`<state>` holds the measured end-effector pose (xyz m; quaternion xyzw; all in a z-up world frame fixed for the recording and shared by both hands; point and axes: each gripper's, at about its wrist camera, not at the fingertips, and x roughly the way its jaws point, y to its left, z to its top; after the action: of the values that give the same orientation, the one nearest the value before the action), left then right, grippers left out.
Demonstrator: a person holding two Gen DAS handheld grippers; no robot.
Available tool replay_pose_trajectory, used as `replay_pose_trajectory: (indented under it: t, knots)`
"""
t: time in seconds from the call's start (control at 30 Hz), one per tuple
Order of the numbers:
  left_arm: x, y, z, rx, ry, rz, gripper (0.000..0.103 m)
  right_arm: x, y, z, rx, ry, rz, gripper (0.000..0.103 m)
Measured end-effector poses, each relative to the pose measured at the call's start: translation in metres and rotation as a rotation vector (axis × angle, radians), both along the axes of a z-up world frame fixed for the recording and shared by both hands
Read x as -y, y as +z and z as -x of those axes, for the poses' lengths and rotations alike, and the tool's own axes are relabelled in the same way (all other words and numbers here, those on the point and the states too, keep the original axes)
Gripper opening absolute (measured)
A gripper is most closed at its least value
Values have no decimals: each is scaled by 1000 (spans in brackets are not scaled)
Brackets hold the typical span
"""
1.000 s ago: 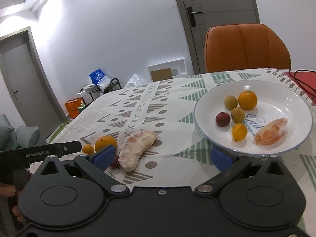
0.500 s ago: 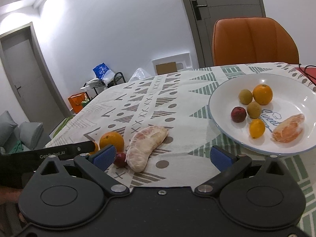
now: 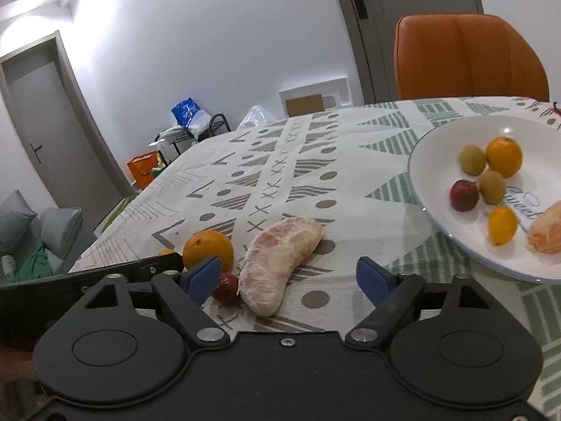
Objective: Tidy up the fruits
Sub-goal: 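Grasp another small mandarin with the left tool while the right tool grasps the second pomelo segment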
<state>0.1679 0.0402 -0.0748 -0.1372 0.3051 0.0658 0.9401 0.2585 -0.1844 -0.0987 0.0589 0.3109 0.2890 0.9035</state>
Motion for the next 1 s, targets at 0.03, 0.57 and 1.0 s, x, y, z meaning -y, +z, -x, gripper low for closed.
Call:
replay_pose_trajectory:
  t: [0.03, 0.57, 1.0]
  knots:
    - [-1, 1, 1, 3, -1, 0, 23, -1, -1, -1, -5, 2, -2, 79]
    - [-5, 9, 10, 14, -1, 0, 23, -21, -4, -8, -19, 15, 22, 63]
    - [4, 19, 13, 34, -6, -19, 23, -8, 1, -4, -4, 14, 32, 35]
